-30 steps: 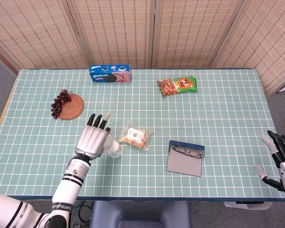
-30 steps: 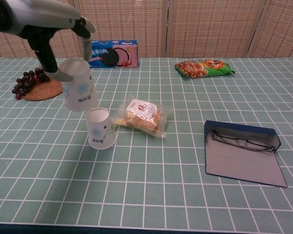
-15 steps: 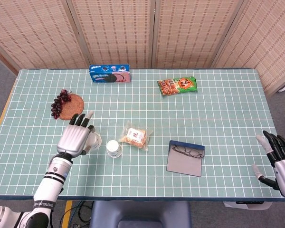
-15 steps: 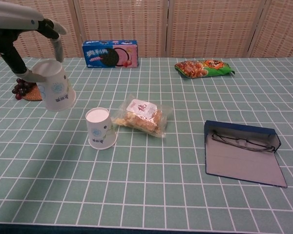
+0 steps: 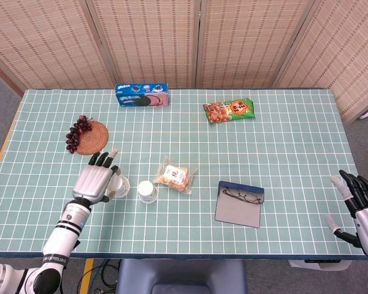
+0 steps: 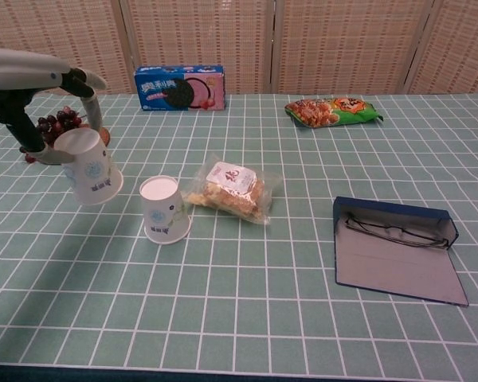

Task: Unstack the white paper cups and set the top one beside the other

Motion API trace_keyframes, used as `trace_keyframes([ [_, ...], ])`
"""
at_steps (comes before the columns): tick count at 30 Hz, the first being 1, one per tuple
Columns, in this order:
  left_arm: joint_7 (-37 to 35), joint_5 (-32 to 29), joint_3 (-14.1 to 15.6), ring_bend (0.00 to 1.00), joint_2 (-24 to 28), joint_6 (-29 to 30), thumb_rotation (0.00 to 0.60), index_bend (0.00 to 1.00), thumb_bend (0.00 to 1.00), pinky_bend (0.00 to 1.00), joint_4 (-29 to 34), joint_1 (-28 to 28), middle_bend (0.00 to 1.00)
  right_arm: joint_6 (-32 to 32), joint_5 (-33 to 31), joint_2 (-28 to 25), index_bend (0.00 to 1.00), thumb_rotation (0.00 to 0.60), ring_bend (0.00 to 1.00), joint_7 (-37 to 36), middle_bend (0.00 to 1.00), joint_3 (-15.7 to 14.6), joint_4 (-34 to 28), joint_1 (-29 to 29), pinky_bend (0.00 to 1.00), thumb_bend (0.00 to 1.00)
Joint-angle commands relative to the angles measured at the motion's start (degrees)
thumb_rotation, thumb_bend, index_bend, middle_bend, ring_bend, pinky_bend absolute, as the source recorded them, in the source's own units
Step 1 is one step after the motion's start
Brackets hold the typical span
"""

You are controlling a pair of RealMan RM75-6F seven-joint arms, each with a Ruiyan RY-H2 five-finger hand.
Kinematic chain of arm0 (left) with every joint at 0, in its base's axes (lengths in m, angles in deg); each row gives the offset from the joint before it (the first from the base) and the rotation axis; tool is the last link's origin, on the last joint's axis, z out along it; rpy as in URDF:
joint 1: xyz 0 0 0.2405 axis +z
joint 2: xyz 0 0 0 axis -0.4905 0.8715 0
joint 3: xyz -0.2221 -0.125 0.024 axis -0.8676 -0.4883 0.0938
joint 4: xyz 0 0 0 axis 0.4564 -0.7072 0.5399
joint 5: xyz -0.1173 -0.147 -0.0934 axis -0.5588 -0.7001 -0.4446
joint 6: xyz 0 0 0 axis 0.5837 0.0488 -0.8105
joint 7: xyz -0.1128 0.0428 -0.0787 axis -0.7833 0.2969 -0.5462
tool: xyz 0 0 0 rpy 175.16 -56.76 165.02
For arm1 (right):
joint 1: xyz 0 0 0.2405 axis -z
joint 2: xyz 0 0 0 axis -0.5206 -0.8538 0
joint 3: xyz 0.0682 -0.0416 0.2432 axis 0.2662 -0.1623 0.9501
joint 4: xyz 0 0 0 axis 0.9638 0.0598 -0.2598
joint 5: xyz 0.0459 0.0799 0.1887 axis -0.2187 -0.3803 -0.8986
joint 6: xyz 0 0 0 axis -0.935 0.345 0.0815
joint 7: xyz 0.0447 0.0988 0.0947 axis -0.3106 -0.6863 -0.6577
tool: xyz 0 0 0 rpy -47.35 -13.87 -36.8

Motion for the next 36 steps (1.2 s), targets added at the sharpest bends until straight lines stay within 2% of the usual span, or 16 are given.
trace_keyframes([
  [1,-0.9,0.1,0.0,0.00,-1.4,-1.3,0.600,0.44,0.30,0.00,-1.8,0.3,0.00,-0.3,0.1,-0.2,0.05,0.600,0.00,-0.5,0.00,0.0,0.1,0.1,0.00,0.34],
  [36,-12.2,9.1,1.3,0.00,-5.4,-8.7,0.600,0.44,0.30,0.00,-13.5,7.1,0.00,-2.2,1.9,-0.3,0.05,0.600,0.00,-0.7,0.00,-0.8,0.5,1.0,0.00,0.34],
])
